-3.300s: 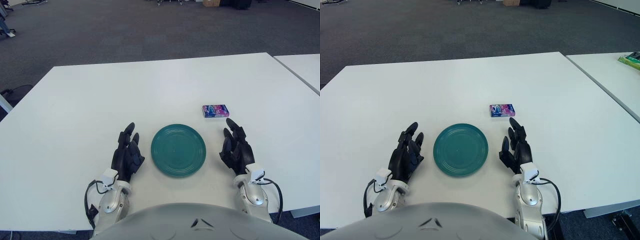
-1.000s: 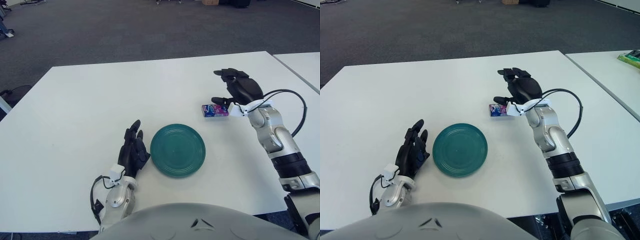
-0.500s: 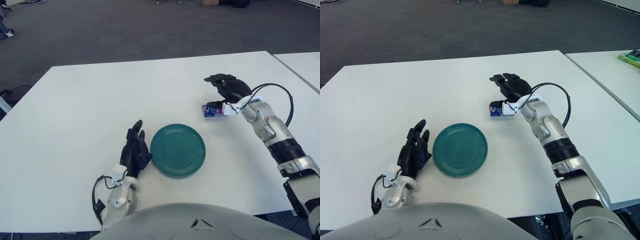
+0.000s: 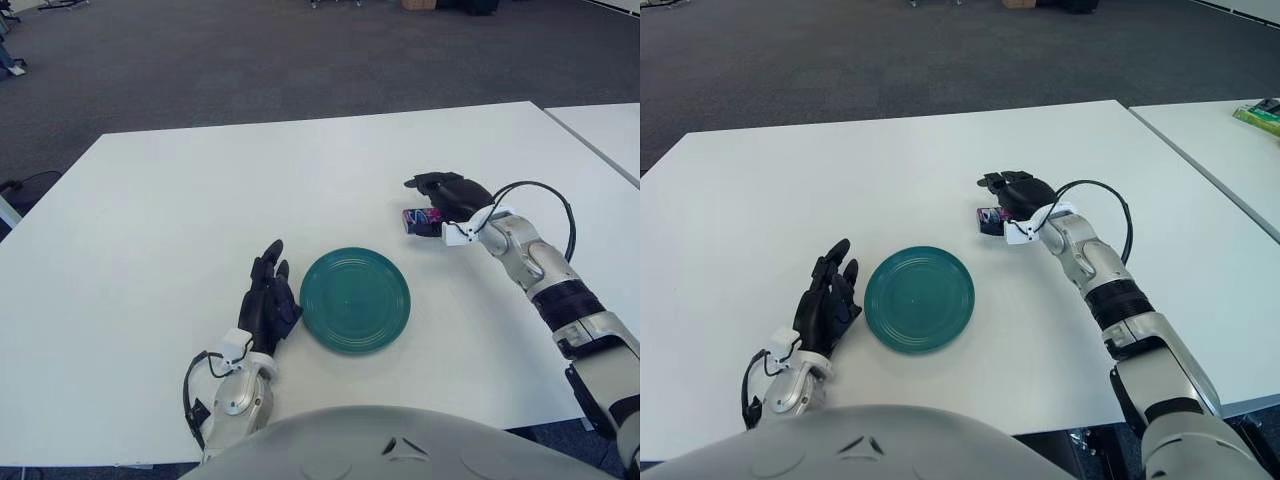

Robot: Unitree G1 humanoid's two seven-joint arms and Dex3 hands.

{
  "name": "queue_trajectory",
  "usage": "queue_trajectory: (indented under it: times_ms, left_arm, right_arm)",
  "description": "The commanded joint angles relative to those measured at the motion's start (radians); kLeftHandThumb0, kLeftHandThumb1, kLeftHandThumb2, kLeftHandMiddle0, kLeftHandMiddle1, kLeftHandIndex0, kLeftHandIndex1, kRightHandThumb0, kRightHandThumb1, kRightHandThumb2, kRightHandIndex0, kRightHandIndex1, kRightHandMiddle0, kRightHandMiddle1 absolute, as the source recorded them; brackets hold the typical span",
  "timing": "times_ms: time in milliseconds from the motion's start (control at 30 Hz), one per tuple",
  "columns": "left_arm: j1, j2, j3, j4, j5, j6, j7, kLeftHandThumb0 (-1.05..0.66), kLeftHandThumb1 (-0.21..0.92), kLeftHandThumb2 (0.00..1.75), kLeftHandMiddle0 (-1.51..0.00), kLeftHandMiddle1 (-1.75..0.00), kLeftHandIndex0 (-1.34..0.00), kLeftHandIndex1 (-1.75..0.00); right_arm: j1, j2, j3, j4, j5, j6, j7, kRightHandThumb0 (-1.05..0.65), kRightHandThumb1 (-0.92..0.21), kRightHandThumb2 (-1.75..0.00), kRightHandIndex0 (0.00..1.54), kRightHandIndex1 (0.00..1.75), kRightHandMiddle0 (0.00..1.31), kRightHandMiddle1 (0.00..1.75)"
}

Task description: Put the gum into the plate.

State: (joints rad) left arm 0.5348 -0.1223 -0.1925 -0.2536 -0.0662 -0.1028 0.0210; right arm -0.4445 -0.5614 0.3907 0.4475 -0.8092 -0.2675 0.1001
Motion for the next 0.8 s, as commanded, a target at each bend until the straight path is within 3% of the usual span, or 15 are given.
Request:
queue_trajectory:
  times_ms: [0,300,567,767]
  left_arm:
    - [0.007,0.000,-0.004,-0.001,0.018,0.038,0.018,-0.89,0.92,0.99,-0.27,-0.01,0.00,-0.54]
    - [0.012,0.008,-0.001,-0.011,0.015,0.045,0.016,-0.89,0.92,0.99,-0.25,0.00,0.00,-0.53]
    - [0.008,0.009,0.001,-0.014,0.029,0.050,0.025,-0.89,0.92,0.98,-0.24,0.00,0.00,-0.54]
    - [0.001,0.013,0.013,-0.008,0.011,0.046,0.013,-0.89,0.92,0.98,-0.26,-0.01,0.00,-0.55]
  right_arm:
    - [-0.002,0.001,0.011,0.029,0.002,0.000,-0.009,-0.89,-0.92,-0.62,0.22,0.01,0.00,0.56]
    - [-0.002,0.003,0.032,0.096,-0.007,0.007,-0.027,-0.89,-0.92,-0.61,0.21,0.00,0.00,0.52]
    - [-0.045,0.020,0.067,0.305,-0.009,-0.029,-0.117,-0.92,-0.92,-0.67,0.20,0.00,0.00,0.47]
    - [-0.075,0.038,0.080,0.379,0.002,-0.017,-0.134,-0.93,-0.92,-0.69,0.20,0.00,0.00,0.45]
